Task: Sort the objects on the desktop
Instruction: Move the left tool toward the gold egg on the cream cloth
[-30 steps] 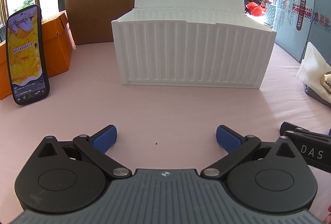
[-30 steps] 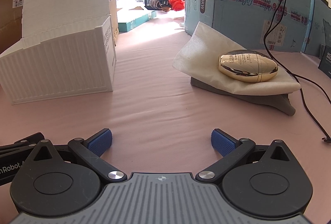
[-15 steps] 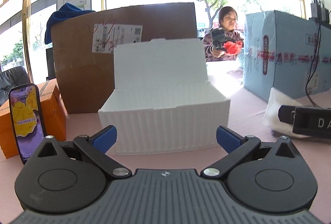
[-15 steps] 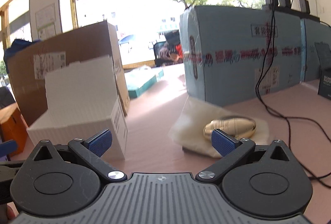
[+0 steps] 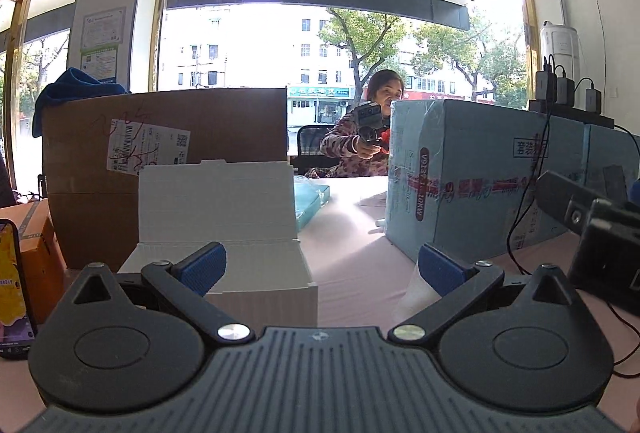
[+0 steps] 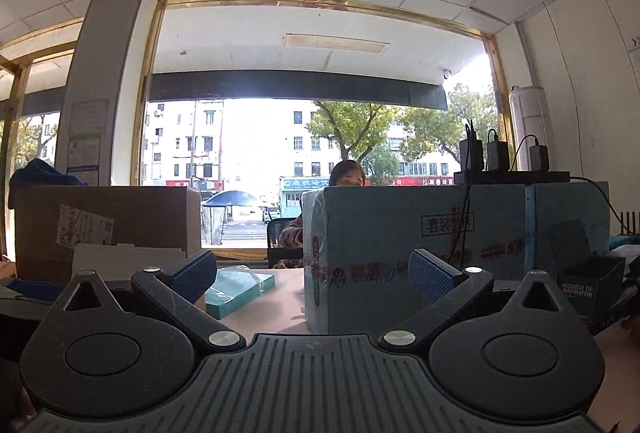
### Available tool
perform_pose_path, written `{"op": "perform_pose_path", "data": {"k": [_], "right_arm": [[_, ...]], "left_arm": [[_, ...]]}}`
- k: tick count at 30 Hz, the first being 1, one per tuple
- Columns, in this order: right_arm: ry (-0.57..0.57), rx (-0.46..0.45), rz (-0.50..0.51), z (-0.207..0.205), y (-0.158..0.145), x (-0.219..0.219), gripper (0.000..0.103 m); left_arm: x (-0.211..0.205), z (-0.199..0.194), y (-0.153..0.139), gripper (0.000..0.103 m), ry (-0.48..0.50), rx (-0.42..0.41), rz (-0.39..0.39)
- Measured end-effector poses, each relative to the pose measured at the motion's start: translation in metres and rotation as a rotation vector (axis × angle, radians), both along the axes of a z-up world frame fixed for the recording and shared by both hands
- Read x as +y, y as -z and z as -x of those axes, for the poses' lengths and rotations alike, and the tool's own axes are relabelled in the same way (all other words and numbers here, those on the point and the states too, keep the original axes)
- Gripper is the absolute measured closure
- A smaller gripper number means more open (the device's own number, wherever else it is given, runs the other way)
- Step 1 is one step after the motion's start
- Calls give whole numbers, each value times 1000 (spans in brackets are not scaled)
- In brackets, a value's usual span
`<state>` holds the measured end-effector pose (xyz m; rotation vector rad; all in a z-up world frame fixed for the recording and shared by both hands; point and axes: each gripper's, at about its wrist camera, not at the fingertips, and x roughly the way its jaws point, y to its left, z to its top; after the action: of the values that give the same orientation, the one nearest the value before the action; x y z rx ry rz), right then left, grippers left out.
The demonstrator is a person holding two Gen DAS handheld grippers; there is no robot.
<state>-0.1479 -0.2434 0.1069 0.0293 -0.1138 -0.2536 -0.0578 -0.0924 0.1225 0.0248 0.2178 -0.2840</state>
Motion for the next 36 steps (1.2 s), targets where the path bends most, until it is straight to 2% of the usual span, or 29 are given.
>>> {"op": "perform_pose_path", "data": {"k": [10, 15, 23, 26, 31, 36], "right_arm": [[132, 121, -48, -10, 24, -48, 0], [175, 172, -104, -18, 38, -76, 0], [172, 264, -179, -26, 44, -102, 0], [144, 282, -223, -30, 44, -112, 0], [21, 343, -354, -46, 45, -131, 0], [-108, 372, -470, -72, 49, -146, 1]], "left_arm": [[-57, -6, 20, 0, 146, -6, -77], [-75, -16, 30, 0, 205, 35, -66], [-92, -44, 46, 0, 286, 121, -42], [-101, -56, 52, 0, 340, 158, -50], [-113, -71, 64, 0, 423, 147, -96], [-114, -86, 77, 0, 522, 152, -83]]}}
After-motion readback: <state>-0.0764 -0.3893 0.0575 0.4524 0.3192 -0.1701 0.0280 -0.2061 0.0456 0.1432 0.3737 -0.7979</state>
